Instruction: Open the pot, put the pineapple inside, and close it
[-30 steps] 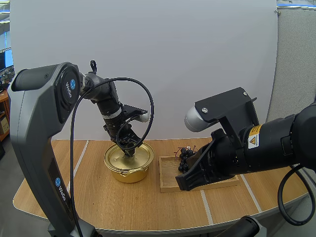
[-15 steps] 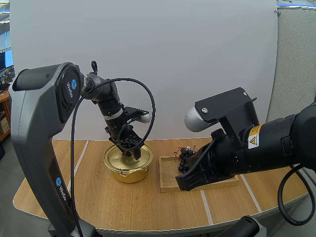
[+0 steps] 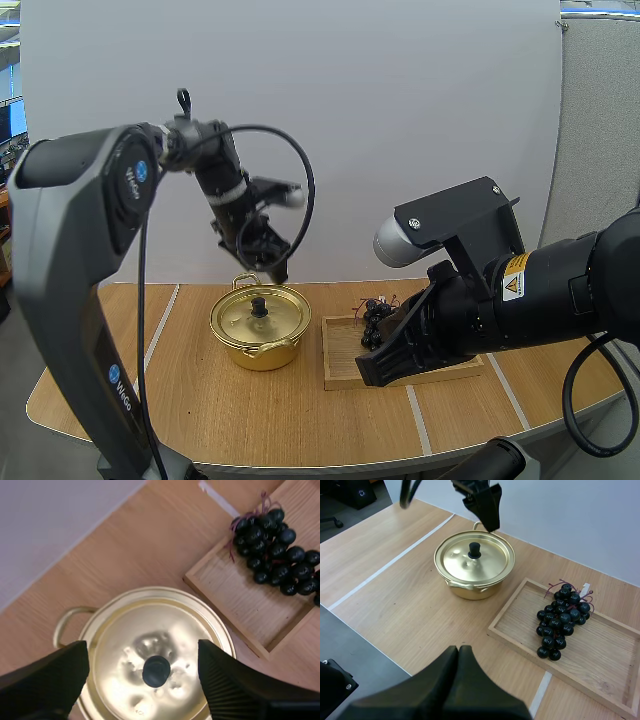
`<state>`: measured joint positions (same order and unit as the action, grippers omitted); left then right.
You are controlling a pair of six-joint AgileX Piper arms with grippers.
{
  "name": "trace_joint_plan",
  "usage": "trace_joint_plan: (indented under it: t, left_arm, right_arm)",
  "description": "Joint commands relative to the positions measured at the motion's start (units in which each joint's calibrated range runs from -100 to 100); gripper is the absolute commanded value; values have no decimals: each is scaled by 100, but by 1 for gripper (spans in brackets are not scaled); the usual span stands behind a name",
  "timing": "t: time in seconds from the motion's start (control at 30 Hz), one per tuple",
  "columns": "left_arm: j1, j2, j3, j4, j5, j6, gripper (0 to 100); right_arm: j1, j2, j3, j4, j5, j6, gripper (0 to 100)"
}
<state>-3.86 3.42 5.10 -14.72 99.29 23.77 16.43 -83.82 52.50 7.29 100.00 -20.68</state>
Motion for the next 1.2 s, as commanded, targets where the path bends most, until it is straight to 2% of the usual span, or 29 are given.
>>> trace_joint_plan:
  t: [0.0,0.33,0.67,1.17]
  left_arm:
    - [-19,-513,-221,-16,71,-96,100]
    - [-19,-2378,-233,349,71,-193,100]
    - [-19,-4162,-200,349,71,-430,100]
    - [-19,-6539,1138,349,71,-625,100]
  right_arm:
    - [-27,-54,20,-32,0,20,0]
    - [-27,-54,20,-44,0,20,0]
    - [-27,-54,20,-77,0,20,0]
    - [-287,-300,20,13,0,20,0]
